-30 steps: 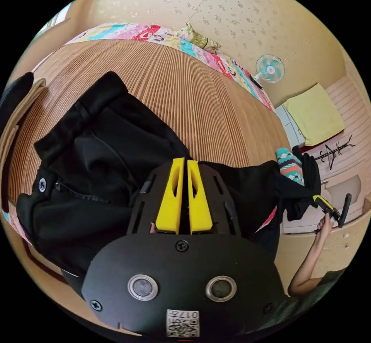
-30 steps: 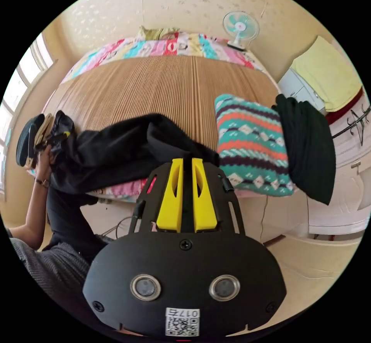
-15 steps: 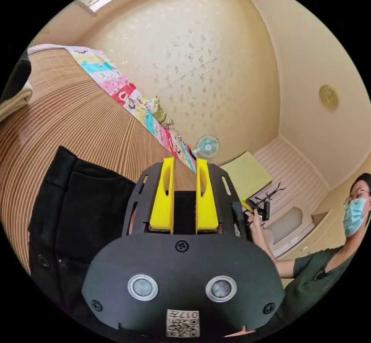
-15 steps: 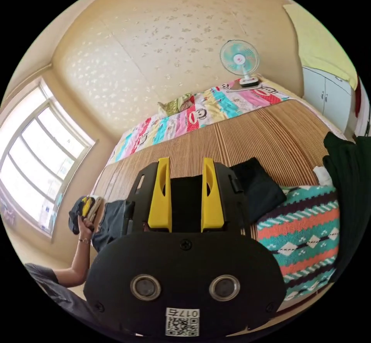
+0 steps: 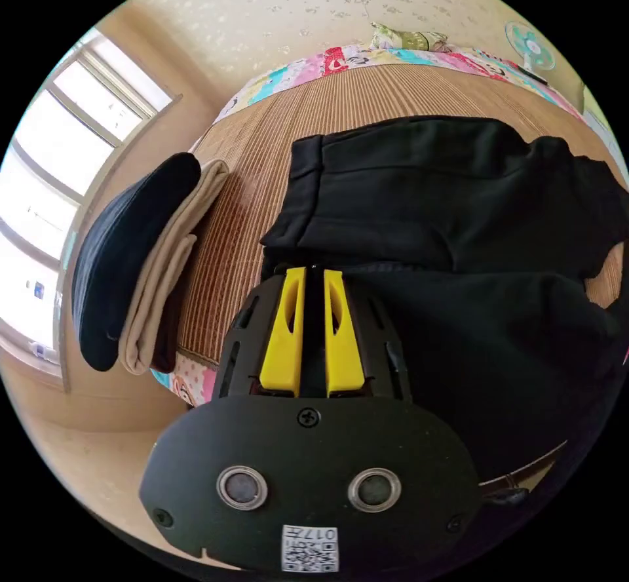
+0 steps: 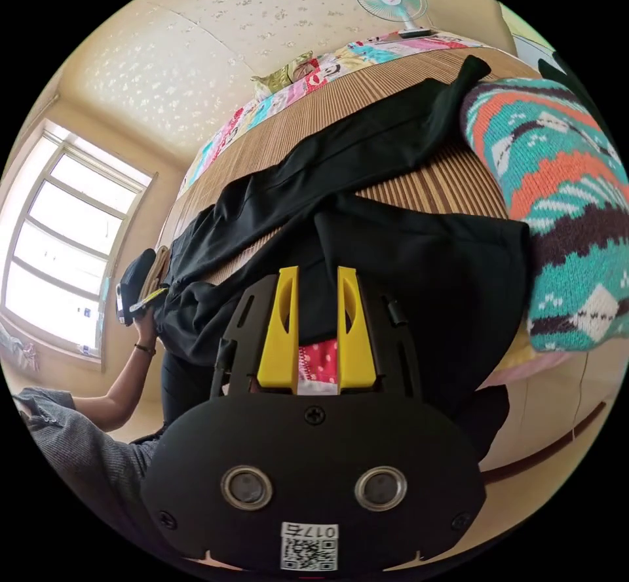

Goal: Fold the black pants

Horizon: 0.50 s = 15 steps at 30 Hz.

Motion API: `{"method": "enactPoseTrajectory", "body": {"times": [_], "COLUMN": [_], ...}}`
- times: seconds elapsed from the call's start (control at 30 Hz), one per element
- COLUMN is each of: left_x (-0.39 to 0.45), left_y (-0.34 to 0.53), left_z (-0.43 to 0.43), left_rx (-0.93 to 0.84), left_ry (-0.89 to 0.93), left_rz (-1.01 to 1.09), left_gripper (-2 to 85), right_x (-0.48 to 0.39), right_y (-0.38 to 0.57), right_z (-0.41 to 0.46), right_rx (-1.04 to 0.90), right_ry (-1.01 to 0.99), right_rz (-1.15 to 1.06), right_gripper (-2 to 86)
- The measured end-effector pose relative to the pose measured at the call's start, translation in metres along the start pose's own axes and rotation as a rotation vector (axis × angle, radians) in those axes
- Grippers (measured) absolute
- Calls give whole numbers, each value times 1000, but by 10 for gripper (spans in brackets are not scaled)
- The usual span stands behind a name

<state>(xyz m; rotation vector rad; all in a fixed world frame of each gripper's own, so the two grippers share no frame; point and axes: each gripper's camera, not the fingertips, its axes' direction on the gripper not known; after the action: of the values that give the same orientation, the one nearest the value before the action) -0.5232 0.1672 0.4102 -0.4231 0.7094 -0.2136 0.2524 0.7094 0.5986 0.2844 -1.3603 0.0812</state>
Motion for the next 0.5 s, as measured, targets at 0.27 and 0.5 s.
{"method": "enactPoseTrajectory", "body": {"times": [0.27, 0.5], "left_x": [-72, -179], "left_y": [-62, -19], "left_z": [60, 24], "left_rx": [-81, 35], "left_ry": [-185, 251], "left_rz": [-55, -378], "left_gripper": [44, 14], "right_x": [-12, 15], "right_y": [-4, 28], "right_z": [-51, -68], "right_rx": [81, -6], "right_ry": [72, 175], "right_rz": [-11, 120], "right_gripper": [102, 137]}}
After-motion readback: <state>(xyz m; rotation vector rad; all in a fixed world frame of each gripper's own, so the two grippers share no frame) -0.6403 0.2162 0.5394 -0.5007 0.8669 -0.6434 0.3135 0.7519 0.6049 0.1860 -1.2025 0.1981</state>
